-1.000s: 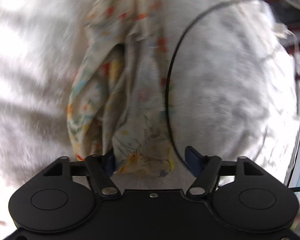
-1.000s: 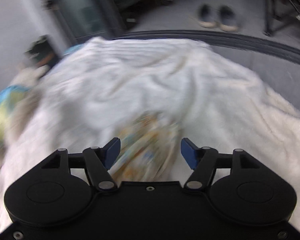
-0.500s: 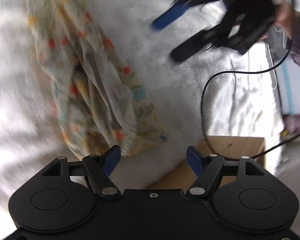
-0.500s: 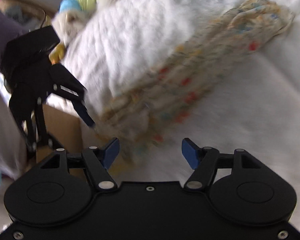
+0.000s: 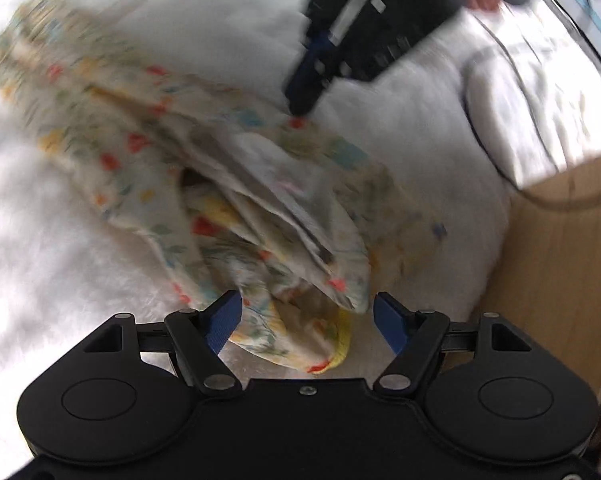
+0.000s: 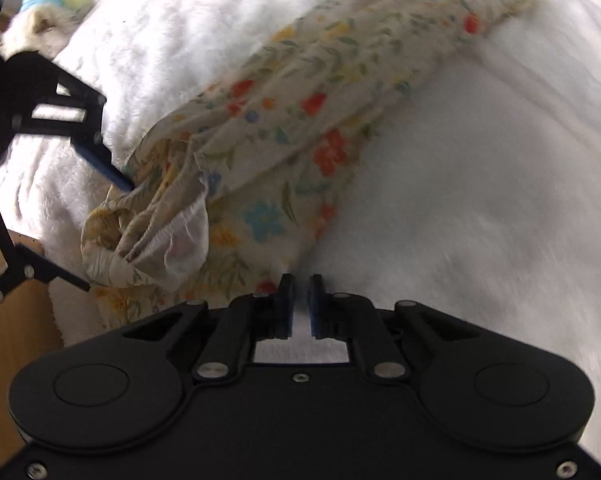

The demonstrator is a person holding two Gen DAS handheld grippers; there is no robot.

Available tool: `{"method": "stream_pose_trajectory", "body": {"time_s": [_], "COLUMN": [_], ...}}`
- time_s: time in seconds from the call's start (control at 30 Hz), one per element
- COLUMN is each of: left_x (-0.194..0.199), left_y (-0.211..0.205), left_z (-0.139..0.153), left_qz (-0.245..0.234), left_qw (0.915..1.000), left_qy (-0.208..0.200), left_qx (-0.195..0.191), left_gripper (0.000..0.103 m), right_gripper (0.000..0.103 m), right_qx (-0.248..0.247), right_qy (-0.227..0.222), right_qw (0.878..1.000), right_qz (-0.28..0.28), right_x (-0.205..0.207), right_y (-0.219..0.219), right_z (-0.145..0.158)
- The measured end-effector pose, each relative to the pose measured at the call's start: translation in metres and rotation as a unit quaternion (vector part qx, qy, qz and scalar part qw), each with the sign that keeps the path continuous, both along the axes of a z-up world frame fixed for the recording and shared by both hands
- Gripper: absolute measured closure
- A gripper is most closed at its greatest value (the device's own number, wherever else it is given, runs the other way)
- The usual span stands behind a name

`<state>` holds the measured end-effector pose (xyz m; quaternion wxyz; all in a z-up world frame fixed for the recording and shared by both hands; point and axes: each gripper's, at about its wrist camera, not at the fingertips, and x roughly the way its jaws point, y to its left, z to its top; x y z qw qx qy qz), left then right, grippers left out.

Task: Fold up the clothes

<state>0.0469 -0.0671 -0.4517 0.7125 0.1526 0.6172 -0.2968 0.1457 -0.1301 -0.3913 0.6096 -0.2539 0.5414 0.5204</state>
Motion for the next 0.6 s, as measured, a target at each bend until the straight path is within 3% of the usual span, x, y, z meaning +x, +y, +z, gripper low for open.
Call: {"method": "stream_pose_trajectory", "body": {"time_s": [0.13, 0.2, 0.27, 0.3, 0.33, 0.37, 0.4, 0.43, 0.5, 0.57, 0.6], "left_x": [-0.011, -0.017, -0.029, -0.034, -0.044, -0.05, -0.062, -0.07, -0.091, -0.103, -0.105], "left_y": [-0.001, 0.007, 0.012, 0.012, 0.015, 0.012, 0.015, 0.015, 0.019, 0.013, 0.012], "left_z": [0.024, 0.037, 0.047, 0.047, 0.046, 0.043, 0.039, 0.036, 0.022, 0.002, -0.002], "left_qz": [-0.101, -0.131, -0.181, -0.198, -0.237, -0.253, -0.293, -0.313, -0.381, -0.428, -0.435], "left_qw": [0.994, 0.9879, 0.9733, 0.9675, 0.9532, 0.9464, 0.9278, 0.9176, 0.8784, 0.8524, 0.8477], "left_qy": [-0.041, -0.082, -0.138, -0.152, -0.182, -0.194, -0.224, -0.238, -0.279, -0.287, -0.289], "left_qx": [-0.003, 0.009, 0.033, 0.039, 0.047, 0.051, 0.057, 0.057, 0.071, 0.089, 0.092], "left_gripper": [0.031, 0.03, 0.023, 0.019, 0.019, 0.019, 0.019, 0.019, 0.019, 0.019, 0.019], "right_gripper": [0.073, 0.061, 0.016, 0.013, 0.013, 0.013, 0.013, 0.013, 0.013, 0.013, 0.014], "right_qx": [0.005, 0.017, 0.04, 0.049, 0.064, 0.068, 0.068, 0.068, 0.064, 0.062, 0.063], "right_qy": [-0.041, -0.073, -0.123, -0.144, -0.168, -0.176, -0.187, -0.197, -0.22, -0.242, -0.253], "right_qw": [0.997, 0.99, 0.974, 0.965, 0.949, 0.942, 0.935, 0.927, 0.916, 0.906, 0.899], "right_qz": [0.073, 0.116, 0.184, 0.215, 0.257, 0.279, 0.295, 0.311, 0.329, 0.343, 0.352], "right_x": [-0.011, -0.02, -0.038, -0.046, -0.06, -0.067, -0.078, -0.088, -0.107, -0.128, -0.138], "right_y": [-0.003, -0.005, -0.01, -0.013, -0.018, -0.019, -0.021, -0.023, -0.026, -0.03, -0.031], "right_z": [0.044, 0.063, 0.082, 0.088, 0.094, 0.096, 0.094, 0.092, 0.083, 0.068, 0.059]}}
